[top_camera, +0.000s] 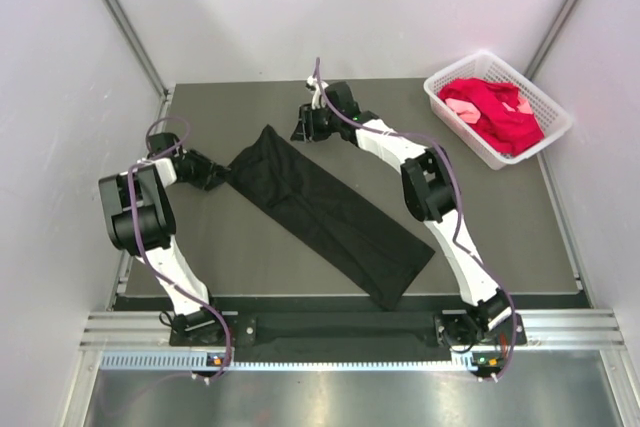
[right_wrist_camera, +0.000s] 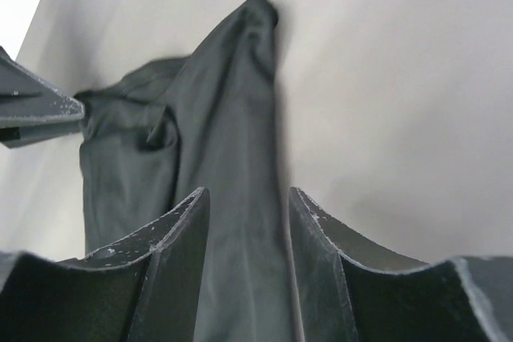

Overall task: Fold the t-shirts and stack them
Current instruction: Fold the tshirt

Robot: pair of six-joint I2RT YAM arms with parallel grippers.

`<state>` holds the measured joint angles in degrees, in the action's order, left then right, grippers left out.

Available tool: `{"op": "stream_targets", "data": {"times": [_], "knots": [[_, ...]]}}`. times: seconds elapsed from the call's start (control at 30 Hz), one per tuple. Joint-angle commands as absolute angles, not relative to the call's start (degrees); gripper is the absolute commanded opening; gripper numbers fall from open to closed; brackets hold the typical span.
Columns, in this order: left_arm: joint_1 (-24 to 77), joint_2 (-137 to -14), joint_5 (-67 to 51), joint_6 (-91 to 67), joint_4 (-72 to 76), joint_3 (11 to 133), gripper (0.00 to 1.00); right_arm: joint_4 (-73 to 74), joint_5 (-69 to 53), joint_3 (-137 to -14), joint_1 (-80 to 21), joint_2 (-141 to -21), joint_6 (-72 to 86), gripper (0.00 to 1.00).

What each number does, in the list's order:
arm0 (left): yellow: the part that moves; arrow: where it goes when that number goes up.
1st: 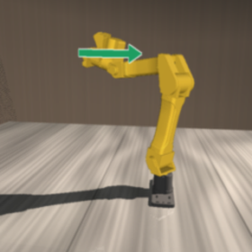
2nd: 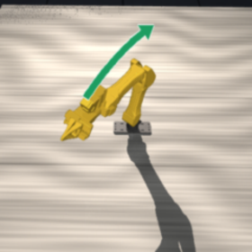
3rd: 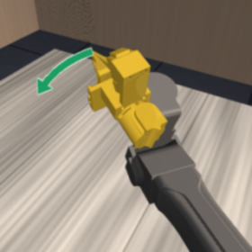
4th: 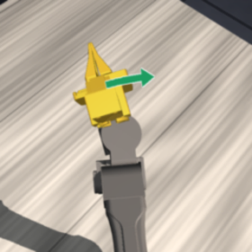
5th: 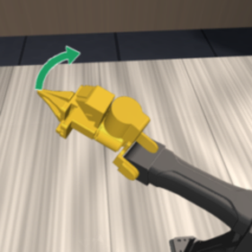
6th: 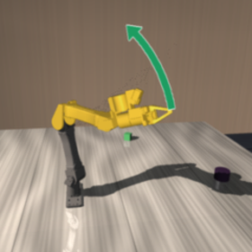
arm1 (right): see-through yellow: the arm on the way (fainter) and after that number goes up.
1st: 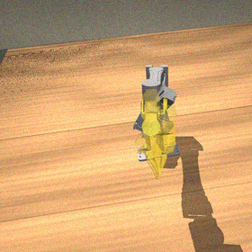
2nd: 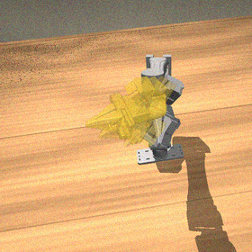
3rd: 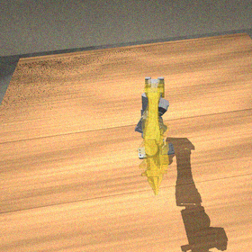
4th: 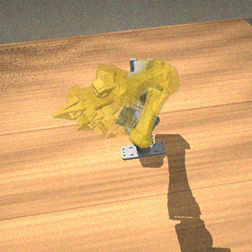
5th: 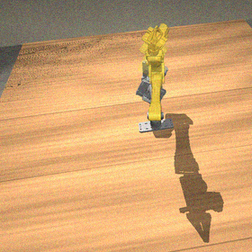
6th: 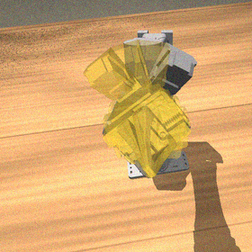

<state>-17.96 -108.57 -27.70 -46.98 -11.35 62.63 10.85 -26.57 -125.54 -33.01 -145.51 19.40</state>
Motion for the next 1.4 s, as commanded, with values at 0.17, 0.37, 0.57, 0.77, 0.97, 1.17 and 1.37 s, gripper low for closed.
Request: {"op": "stream_targets", "data": {"times": [0.17, 0.37, 0.57, 0.77, 0.97, 1.17, 1.37], "knots": [[-17.05, -111.97, -24.08, -47.29, -9.05, 65.39, 0.38, 4.66, -28.47, -131.04, -34.71, -151.78, 23.99, 0.4], [-16.88, -113.55, -24.35, -47.46, -8.79, 66.8, 0.29, 3.08, -29.0, -131.66, -35.77, -153.98, 26.19, 0.37], [-16.7, -115.13, -23.99, -47.11, -8.79, 68.9, 0.22, 2.64, -28.04, -133.24, -35.68, -155.65, 27.95, 0.24], [-16.26, -118.47, -24.08, -46.49, -8.62, 73.29, 0.12, 1.5, -25.05, -133.95, -34.72, -156.09, 31.02, 0.01], [-14.94, -123.92, -25.49, -46.5, -6.5, 81.53, 0.07, 0.44, -20.83, -130.52, -31.65, -152.84, 32.61, 0.0], [-10.73, -135.6, -28.39, -44.47, -11.68, 101.57, 0.06, -2.02, -18.81, -127.36, -27.43, -150.74, 34.19, 0.0], [-6.16, -147.11, -30.85, -47.1, -14.24, 119.86, 0.08, -3.43, -17.23, -124.11, -23.82, -148.45, 33.93, 0.0]]}}
